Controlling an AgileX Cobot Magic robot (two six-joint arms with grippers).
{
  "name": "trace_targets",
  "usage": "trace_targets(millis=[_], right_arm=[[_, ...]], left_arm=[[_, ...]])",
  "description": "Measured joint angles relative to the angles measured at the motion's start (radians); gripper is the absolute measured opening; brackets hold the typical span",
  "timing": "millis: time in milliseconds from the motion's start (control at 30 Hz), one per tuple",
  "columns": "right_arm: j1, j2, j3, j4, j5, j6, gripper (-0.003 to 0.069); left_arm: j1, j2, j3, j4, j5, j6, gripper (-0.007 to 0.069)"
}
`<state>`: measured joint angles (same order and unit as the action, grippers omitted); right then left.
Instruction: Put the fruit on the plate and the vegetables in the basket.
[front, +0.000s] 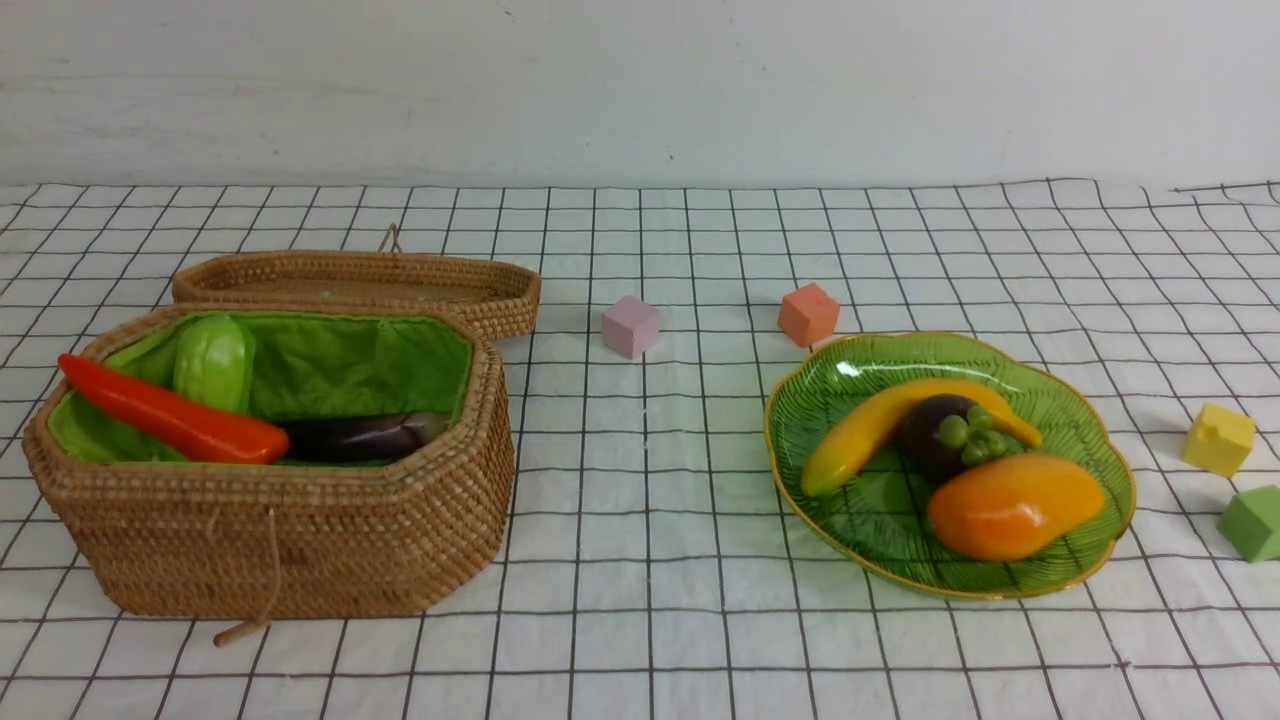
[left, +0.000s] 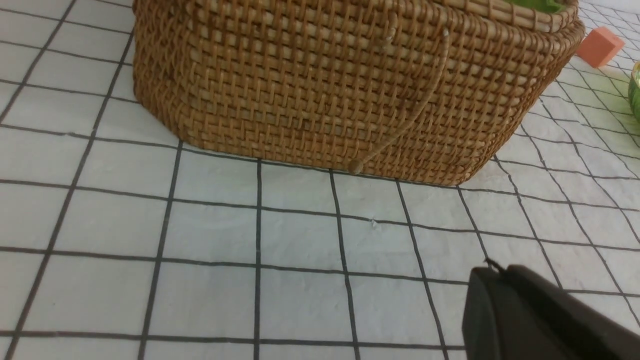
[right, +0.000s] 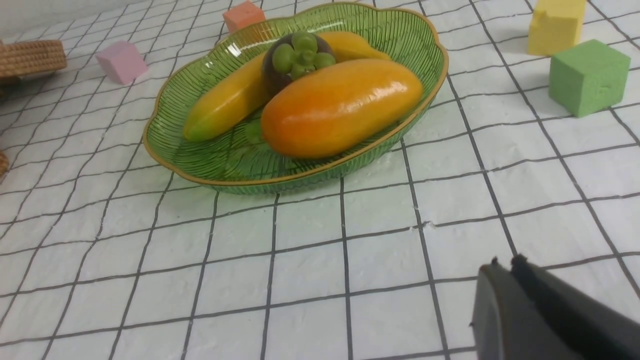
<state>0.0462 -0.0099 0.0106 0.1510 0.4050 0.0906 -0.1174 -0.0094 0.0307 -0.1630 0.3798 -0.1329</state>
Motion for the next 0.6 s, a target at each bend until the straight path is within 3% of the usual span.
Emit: trace_targets(millis=[600], right_arm=[[0.000,0.000,0.000,0.000,0.000,-0.001,0.0062]], left_arm=[[0.000,0.000,0.000,0.000,0.000,0.000,-0.0013]])
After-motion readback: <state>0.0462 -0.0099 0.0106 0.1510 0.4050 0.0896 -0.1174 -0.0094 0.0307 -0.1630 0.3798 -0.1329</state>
